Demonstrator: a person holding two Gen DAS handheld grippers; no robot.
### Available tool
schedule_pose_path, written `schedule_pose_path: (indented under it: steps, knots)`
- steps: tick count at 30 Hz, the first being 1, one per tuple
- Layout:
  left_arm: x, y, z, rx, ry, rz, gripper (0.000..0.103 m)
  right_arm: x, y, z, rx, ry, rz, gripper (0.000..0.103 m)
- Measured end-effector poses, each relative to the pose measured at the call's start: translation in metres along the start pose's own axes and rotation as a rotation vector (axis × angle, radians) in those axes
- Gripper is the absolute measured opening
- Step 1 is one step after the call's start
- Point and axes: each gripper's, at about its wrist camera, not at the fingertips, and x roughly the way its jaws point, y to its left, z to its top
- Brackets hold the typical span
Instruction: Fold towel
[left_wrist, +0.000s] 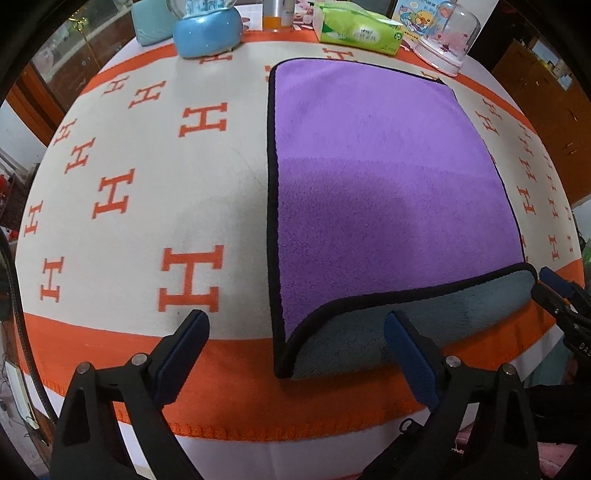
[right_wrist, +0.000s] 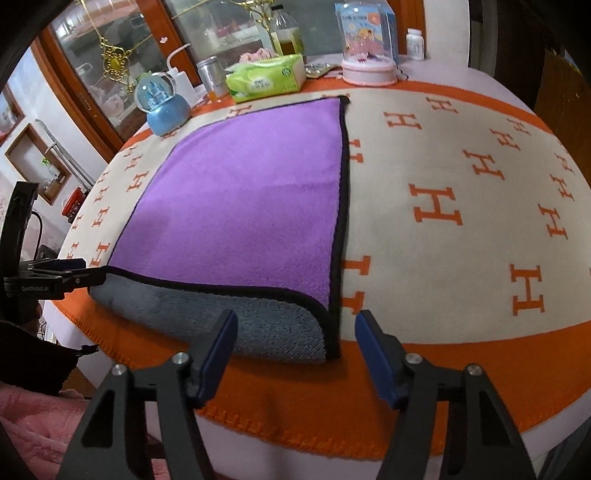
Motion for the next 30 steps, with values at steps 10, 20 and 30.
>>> schedule_pose_path:
  steps: [10, 20, 30]
  knots:
    - [0.013, -0.005, 0.0, 0.006, 0.047, 0.0, 0.065, 0.008, -0.007, -0.002, 0.023, 0.033, 0.029, 0.046]
    - [0.01, -0.013, -0.005, 0.009, 0.053, -0.001, 0.034, 0.007, -0.01, -0.004, 0.016, 0.033, 0.037, 0.024]
    - [0.004, -0.002, -0.021, -0.03, 0.067, -0.009, 0.012, 0.004, -0.008, -0.006, -0.012, 0.031, 0.016, 0.007]
